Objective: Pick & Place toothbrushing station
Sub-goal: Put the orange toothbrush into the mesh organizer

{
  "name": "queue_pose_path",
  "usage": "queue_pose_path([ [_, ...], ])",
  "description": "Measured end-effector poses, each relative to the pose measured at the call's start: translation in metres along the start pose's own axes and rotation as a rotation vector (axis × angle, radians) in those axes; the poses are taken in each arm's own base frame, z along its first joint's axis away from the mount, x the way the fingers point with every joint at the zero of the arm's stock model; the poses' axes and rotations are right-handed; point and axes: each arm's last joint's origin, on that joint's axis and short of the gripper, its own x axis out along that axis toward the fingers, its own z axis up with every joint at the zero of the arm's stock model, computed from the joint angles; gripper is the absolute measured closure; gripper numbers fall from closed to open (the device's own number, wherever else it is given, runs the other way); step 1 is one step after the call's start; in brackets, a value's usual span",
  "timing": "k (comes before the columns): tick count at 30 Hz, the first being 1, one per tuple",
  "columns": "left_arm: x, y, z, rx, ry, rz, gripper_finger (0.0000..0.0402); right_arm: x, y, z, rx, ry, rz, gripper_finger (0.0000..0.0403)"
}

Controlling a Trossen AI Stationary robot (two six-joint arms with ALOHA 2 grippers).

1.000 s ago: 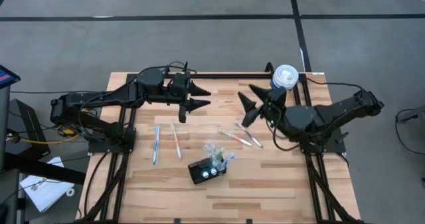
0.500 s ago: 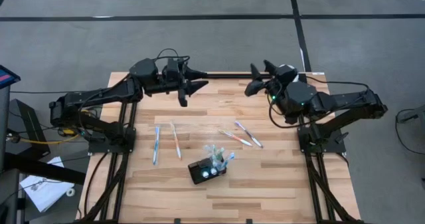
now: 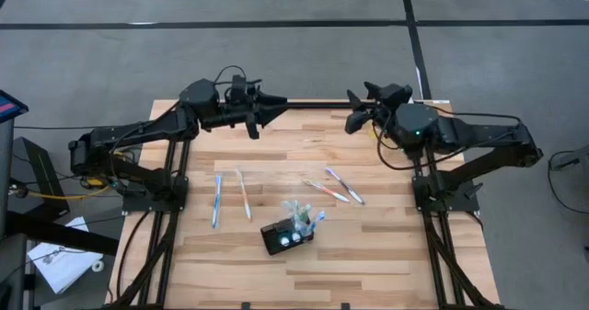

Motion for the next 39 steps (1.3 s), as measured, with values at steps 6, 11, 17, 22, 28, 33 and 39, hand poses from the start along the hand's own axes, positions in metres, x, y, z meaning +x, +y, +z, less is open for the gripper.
queue_pose_path([
  [6,0.001,-0.001,-0.007,0.048,0.045,0.044,0.0243,-0.005,-0.027,-0.015,-0.044,0.209,0.067,0.0159],
  [11,0.0,0.002,-0.011,0.04,0.068,0.111,0.0243,-0.003,-0.032,-0.013,-0.114,0.205,0.049,0.0159],
  [17,0.0,0.001,-0.012,-0.014,0.065,0.134,0.0243,0.005,-0.037,-0.013,-0.173,0.228,0.076,0.0159],
  [22,-0.001,-0.001,-0.027,0.066,0.19,0.173,0.0243,0.01,-0.04,-0.013,-0.175,0.257,0.124,0.0159],
  [28,-0.009,0.002,-0.048,0.002,0.37,0.322,0.0243,0.01,-0.038,-0.011,-0.15,0.241,0.131,0.0159],
  [33,-0.02,0.015,-0.065,-0.088,0.506,0.569,0.0243,0.011,-0.036,-0.006,-0.104,0.197,0.141,0.0159],
  [39,-0.025,0.028,-0.078,-0.239,0.577,0.729,0.0243,0.012,-0.034,-0.001,-0.062,0.157,0.149,0.0159],
])
